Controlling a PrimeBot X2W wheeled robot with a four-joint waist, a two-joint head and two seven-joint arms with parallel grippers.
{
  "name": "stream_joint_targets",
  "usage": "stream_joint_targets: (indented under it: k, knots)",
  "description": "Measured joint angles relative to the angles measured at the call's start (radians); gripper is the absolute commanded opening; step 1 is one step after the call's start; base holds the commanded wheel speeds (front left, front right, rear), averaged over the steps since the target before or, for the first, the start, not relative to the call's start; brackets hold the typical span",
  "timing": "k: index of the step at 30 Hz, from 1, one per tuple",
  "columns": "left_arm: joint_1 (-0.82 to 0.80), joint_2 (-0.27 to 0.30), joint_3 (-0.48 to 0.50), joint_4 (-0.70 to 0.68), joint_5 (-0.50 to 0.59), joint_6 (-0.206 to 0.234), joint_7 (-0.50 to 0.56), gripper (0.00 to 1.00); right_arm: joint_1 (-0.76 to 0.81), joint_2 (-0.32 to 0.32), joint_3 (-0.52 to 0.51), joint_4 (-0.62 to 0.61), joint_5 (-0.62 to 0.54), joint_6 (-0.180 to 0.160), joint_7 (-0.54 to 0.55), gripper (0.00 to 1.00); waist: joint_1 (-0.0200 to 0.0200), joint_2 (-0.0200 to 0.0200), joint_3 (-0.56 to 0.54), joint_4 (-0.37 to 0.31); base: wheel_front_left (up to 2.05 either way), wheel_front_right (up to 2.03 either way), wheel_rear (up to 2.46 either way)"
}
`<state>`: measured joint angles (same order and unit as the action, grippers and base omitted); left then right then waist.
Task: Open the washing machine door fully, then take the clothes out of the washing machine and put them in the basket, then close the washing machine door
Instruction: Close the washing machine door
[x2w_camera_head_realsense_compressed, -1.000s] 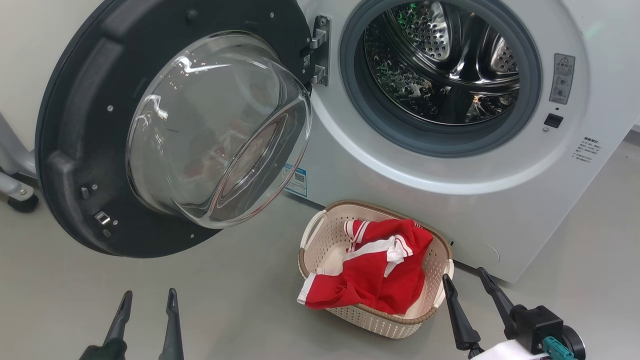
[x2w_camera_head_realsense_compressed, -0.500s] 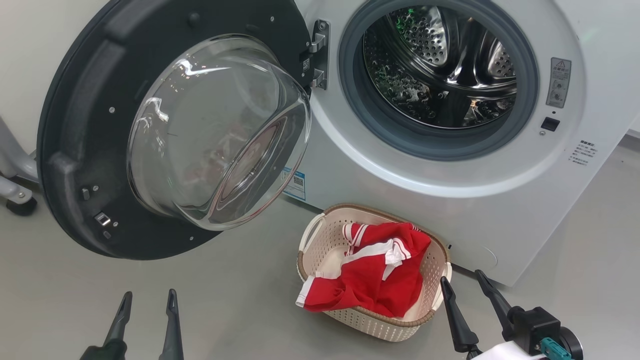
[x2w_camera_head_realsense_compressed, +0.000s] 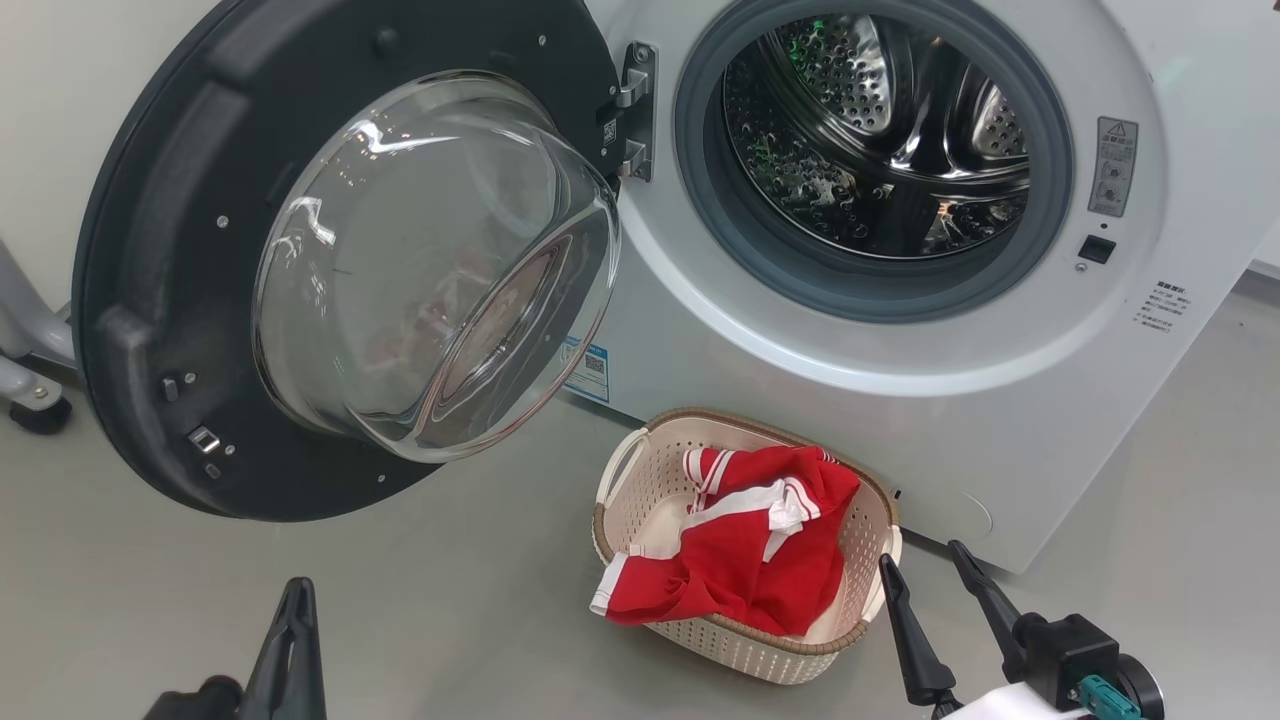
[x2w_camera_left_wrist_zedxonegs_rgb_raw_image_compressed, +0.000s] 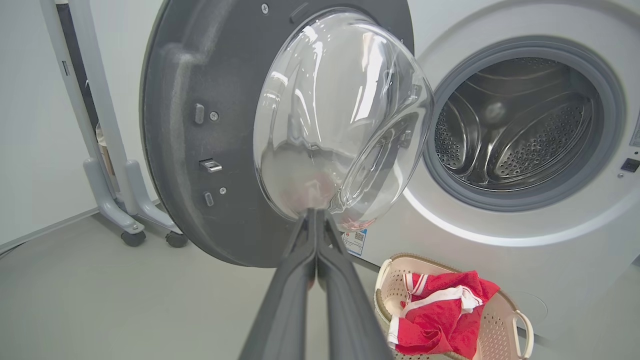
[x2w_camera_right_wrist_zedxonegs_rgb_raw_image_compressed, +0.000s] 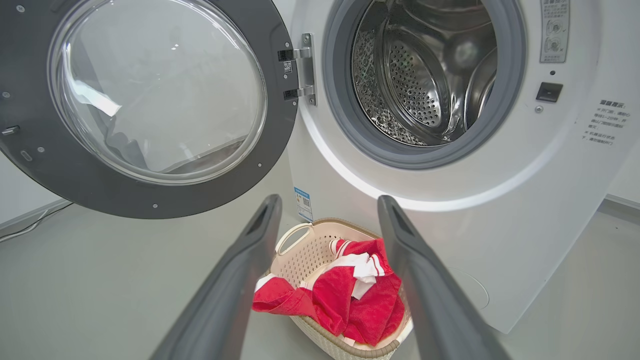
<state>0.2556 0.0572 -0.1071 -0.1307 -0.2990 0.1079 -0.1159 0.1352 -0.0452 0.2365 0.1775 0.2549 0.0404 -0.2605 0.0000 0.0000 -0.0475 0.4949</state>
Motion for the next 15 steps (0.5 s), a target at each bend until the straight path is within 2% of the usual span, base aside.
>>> stream_joint_targets:
  k: [9, 10, 15]
  knots:
    - [-0.001, -0.004, 0.007, -0.045, -0.262, -0.074, 0.002, 0.00, -0.002, 0.000, 0.001, -0.002, 0.000, 0.000, 0.000, 1.00, 0.0000, 0.0000, 0.010, 0.003, 0.00, 0.00, 0.00]
    - [-0.001, -0.004, 0.007, -0.045, -0.262, -0.074, 0.002, 0.00, -0.002, 0.000, 0.001, -0.002, 0.000, 0.000, 0.000, 1.00, 0.0000, 0.0000, 0.010, 0.003, 0.00, 0.00, 0.00]
    - [-0.002, -0.005, 0.009, -0.078, -0.564, -0.105, 0.005, 0.00, -0.003, 0.000, 0.004, -0.004, 0.000, 0.000, 0.000, 1.00, 0.0000, 0.0000, 0.022, 0.006, 0.00, 0.00, 0.00]
